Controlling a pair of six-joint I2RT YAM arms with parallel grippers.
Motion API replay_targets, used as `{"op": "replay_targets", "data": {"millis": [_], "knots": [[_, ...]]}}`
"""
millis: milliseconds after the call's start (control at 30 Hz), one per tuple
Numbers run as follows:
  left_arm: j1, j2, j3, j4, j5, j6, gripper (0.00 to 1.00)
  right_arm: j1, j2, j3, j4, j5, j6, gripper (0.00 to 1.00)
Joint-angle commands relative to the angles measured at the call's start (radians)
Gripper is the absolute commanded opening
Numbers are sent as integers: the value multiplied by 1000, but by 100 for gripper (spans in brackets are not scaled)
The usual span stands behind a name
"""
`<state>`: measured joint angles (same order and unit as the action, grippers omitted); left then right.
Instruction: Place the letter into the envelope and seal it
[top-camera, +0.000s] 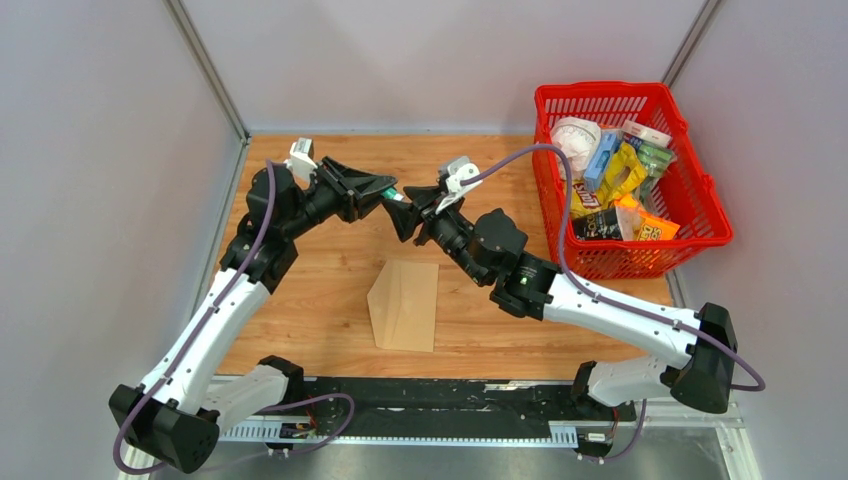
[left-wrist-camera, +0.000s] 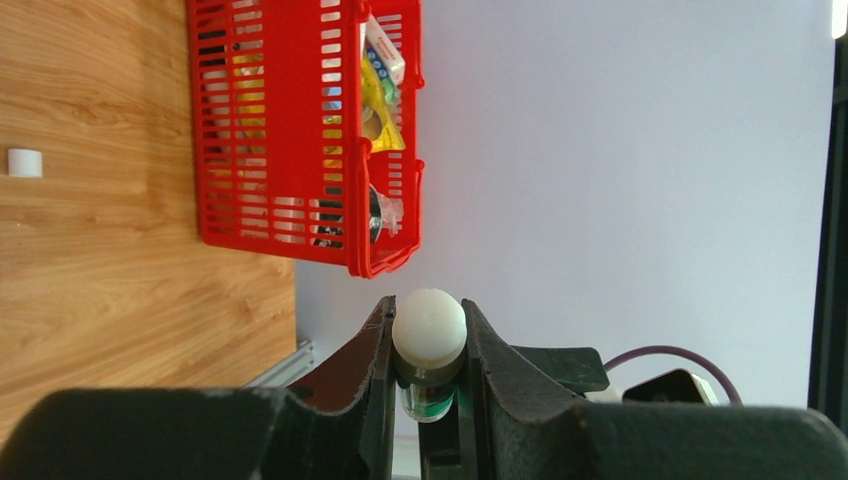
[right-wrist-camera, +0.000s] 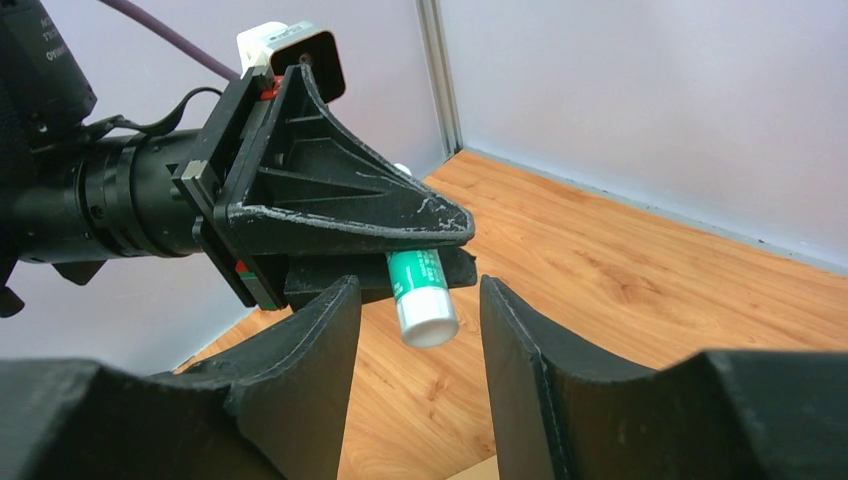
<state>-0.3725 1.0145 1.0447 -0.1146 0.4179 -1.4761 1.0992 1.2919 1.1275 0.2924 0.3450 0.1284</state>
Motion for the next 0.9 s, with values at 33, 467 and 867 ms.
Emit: {"op": "replay_targets", "data": {"millis": [33,467,867], "knots": [[1,1,-2,38,32,-95,0,8,-8,44,37,39,-27,50],[1,4,-2,73,53,-112,0,7,67,103,22,11,-4,43],[3,4,-28,108,64,-136,0,13,89,120,22,61,19,5]]}}
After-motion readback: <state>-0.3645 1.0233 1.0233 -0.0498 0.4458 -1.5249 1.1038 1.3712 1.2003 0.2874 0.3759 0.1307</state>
